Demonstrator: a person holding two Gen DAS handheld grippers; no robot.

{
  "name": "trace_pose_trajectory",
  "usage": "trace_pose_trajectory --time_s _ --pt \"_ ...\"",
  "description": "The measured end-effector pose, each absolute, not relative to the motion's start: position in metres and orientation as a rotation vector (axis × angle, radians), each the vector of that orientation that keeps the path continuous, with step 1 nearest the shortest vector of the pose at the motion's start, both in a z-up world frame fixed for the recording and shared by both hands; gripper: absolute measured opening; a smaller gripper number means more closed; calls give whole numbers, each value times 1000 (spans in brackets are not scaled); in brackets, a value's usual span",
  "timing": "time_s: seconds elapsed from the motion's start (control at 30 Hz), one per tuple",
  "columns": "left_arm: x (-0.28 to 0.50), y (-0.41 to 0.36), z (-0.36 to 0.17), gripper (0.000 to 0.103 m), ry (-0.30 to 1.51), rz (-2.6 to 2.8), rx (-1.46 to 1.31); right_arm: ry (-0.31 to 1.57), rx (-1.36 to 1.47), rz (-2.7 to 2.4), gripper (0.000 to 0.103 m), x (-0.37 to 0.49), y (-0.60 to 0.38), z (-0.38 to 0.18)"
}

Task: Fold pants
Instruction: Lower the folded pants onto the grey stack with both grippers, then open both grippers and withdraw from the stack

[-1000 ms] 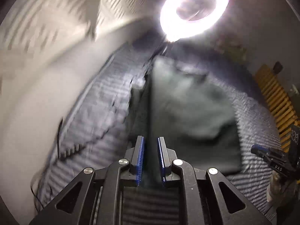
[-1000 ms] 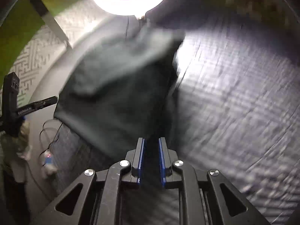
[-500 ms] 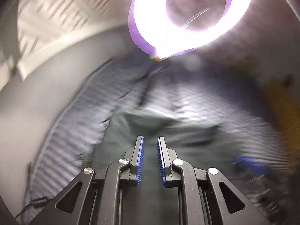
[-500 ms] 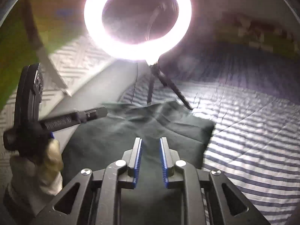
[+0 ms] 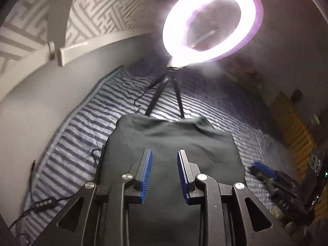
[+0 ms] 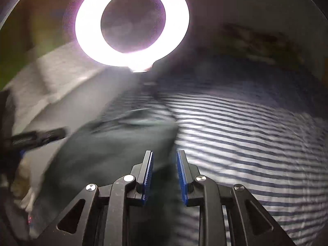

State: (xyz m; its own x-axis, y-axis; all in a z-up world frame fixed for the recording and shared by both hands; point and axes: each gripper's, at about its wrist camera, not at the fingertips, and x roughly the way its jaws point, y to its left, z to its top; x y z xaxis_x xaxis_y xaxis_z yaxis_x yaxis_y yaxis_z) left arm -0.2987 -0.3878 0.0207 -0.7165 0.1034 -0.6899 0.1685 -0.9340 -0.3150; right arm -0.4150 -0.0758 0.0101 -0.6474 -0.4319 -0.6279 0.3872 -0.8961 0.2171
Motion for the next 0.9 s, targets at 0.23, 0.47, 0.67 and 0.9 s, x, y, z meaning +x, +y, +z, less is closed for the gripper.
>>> trace_pose_trajectory --time_s 0.23,0.47,0.67,0.9 --pt "-240 -409 -19 28 431 -2663 1283 284 1170 -2475 30 -407 -102 -39" --pt "-205 -384 4 28 325 -2697 1171 172 1016 -2474 32 -352 -92 8" --pt "-213 -354 -28 28 204 -2567 1336 233 1158 -2353 32 -323 -130 -18" --pt "-118 -299 -19 28 264 -2597 1358 200 1256 -2347 32 -230 -59 -19"
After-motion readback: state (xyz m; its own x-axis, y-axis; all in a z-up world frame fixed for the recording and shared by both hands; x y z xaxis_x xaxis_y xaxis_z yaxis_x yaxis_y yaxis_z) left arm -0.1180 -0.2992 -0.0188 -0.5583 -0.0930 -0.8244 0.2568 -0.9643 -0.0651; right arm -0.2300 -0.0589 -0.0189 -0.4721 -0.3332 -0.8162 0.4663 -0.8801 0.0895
